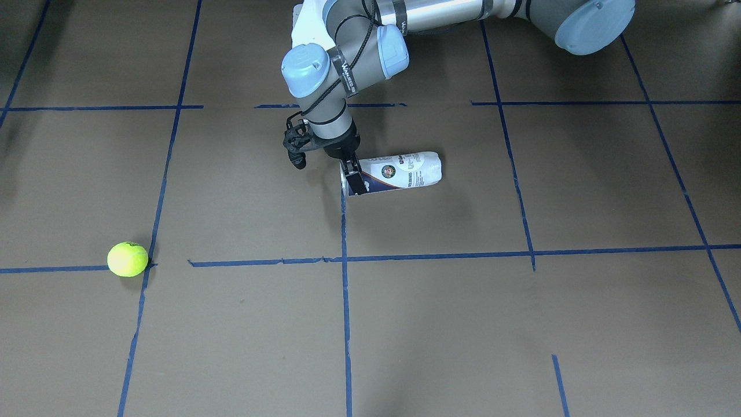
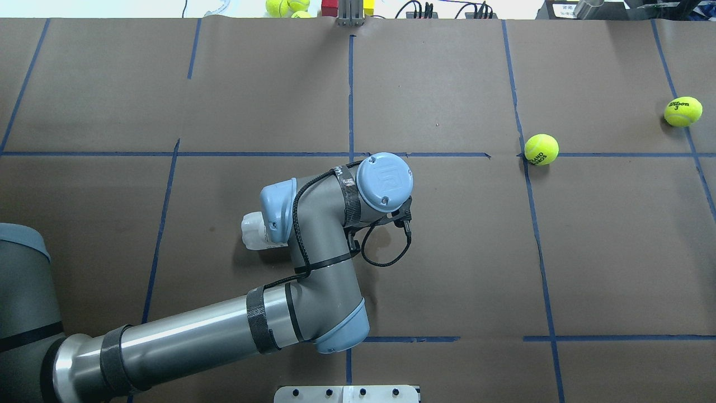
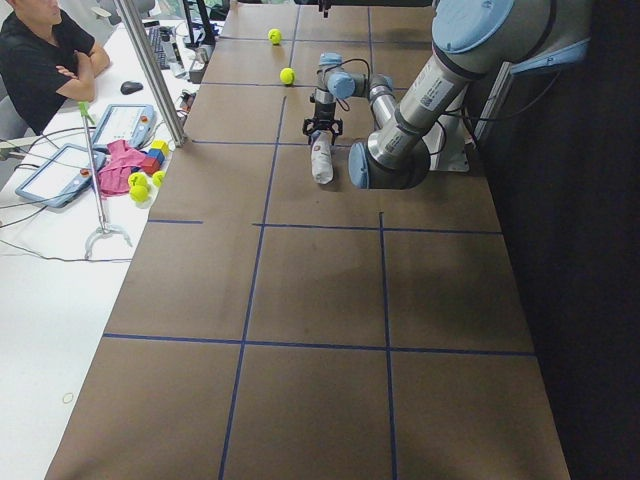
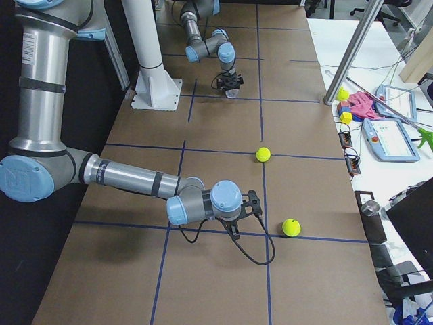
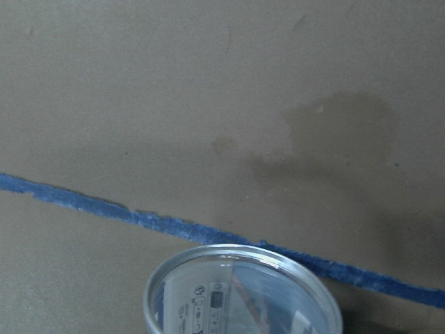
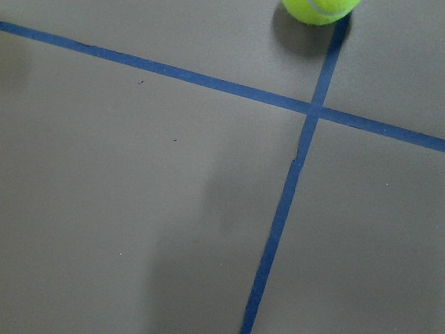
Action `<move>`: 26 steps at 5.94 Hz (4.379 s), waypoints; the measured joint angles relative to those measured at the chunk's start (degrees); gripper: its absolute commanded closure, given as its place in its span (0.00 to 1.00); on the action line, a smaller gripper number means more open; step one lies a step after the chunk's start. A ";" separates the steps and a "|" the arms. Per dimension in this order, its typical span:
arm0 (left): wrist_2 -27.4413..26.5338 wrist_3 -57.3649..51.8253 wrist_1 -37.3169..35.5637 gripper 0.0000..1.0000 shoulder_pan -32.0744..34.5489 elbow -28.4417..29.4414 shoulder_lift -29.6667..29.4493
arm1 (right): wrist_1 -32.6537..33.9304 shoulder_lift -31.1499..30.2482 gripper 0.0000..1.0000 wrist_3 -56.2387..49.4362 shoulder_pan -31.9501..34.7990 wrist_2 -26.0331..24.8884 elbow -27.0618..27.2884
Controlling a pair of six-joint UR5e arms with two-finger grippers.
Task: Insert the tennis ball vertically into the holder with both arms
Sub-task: 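Reach the left gripper down to the lying clear can and grasp it, then lift the can with the left gripper and stand it upright, open end up, then grasp the nearer tennis ball with the right gripper while the left holds the can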
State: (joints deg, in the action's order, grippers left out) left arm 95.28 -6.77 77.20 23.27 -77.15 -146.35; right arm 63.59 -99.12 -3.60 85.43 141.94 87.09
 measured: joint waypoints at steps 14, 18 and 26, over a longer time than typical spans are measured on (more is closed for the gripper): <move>0.47 17.91 45.53 0.34 6.26 -21.52 14.84 | -0.13 6.99 0.00 10.82 -2.18 0.08 2.70; 0.28 21.91 81.85 0.33 5.59 -11.97 17.81 | -1.20 16.83 0.00 38.43 -9.19 -6.61 3.74; -0.18 24.34 107.43 0.30 2.84 0.45 20.17 | 1.31 27.11 0.00 57.05 -33.44 -26.81 -1.94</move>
State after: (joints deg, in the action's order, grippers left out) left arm 95.10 17.57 184.63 26.11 -76.70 -126.18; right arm 64.90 -72.01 53.44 51.99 115.13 85.16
